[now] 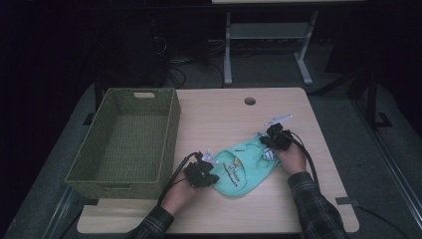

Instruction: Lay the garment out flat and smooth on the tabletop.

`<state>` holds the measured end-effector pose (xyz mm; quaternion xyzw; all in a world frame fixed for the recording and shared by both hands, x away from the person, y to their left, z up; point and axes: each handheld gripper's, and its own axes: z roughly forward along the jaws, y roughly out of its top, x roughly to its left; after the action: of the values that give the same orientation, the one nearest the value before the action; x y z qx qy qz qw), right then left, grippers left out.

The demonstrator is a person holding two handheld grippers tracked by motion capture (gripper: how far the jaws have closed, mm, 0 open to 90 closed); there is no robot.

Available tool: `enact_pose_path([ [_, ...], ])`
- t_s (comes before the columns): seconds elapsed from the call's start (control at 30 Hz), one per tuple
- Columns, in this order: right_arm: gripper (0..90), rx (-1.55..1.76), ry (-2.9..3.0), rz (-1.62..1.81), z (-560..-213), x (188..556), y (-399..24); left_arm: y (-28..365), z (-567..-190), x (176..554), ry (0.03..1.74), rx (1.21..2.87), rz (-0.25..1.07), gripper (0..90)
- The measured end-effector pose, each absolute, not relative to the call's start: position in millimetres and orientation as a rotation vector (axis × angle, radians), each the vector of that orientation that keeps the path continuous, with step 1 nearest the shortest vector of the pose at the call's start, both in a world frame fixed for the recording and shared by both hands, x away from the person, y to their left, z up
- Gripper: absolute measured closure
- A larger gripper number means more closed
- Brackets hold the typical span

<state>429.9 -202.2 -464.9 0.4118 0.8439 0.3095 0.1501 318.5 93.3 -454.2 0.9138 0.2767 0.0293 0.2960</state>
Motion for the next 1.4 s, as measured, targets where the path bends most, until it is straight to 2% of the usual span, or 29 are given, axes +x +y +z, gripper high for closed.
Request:
enact_pose_path([
  [0.3, 90.0, 1.266, 2.369, 0.917, -463.0, 433.0, -215.6, 93.5, -454.1, 318.5, 0.738, 2.43, 0.074, 89.4],
  [0.63, 90.0, 1.186, 2.327, 1.079, -441.9, 400.2, -223.1, 91.6, -448.2, 325.5, 0.748, 2.381, 0.04, 89.1],
  [0.93, 89.9, 1.143, 2.35, 1.14, -434.8, 369.2, -229.2, 80.2, -433.4, 350.5, 0.744, 2.341, 0.1, 87.4],
  [1.1, 89.9, 1.126, 2.373, 1.139, -437.3, 350.7, -229.5, 73.9, -428.2, 367.4, 0.747, 2.324, 0.139, 89.5],
  [1.4, 89.9, 1.112, 2.414, 1.173, -440.9, 321.0, -224.3, 58.0, -428.8, 395.3, 0.742, 2.308, 0.188, 89.6],
])
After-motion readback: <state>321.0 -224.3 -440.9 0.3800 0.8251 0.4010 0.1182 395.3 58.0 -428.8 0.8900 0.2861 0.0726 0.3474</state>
